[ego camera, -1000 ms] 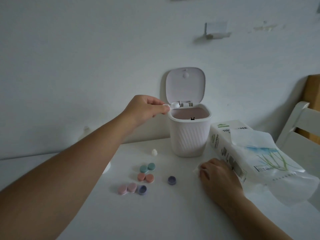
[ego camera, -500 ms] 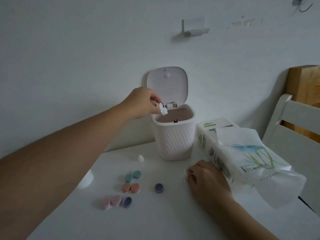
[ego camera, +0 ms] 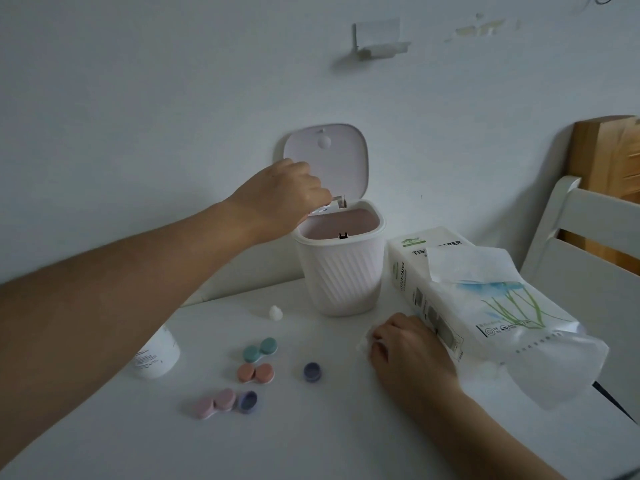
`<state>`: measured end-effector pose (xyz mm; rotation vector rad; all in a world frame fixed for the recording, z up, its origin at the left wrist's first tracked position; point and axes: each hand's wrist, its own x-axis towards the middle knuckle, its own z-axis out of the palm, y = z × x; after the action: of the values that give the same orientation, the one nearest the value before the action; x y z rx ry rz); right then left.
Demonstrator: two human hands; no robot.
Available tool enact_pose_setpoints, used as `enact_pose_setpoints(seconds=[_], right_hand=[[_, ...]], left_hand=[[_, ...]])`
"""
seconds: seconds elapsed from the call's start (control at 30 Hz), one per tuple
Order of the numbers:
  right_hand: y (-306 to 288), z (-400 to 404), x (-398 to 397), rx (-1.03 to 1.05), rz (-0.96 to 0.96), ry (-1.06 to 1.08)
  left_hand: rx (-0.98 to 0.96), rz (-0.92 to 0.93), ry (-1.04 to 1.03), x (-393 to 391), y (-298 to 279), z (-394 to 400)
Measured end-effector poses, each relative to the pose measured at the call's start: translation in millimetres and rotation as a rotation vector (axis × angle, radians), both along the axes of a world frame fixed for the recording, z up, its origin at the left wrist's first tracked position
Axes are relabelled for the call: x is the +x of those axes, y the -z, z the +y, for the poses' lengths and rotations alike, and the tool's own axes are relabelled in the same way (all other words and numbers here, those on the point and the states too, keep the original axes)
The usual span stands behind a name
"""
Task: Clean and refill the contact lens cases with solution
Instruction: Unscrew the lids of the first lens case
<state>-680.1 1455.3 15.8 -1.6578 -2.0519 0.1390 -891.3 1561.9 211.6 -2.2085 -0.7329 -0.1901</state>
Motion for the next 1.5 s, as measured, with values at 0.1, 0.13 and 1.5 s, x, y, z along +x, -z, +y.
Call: enact_pose_setpoints(seconds=[0.1, 0.13, 1.5], right_hand=[[0.0, -0.2, -0.2, -0.005, 0.002, 0.001], [-0.1, -0.3, -0.3, -0.005, 0.005, 0.001], [-0.2, -3.1, 3.4, 0.182, 0.288, -0.076]], left_hand=[[0.023, 0.011, 0.060, -1.8, -1.3, -3.4], [0.038, 0.013, 0.091, -2.5, -1.6, -4.3], [-0.601, -1.362, -0.090, -33.0, 59.2, -91.4]])
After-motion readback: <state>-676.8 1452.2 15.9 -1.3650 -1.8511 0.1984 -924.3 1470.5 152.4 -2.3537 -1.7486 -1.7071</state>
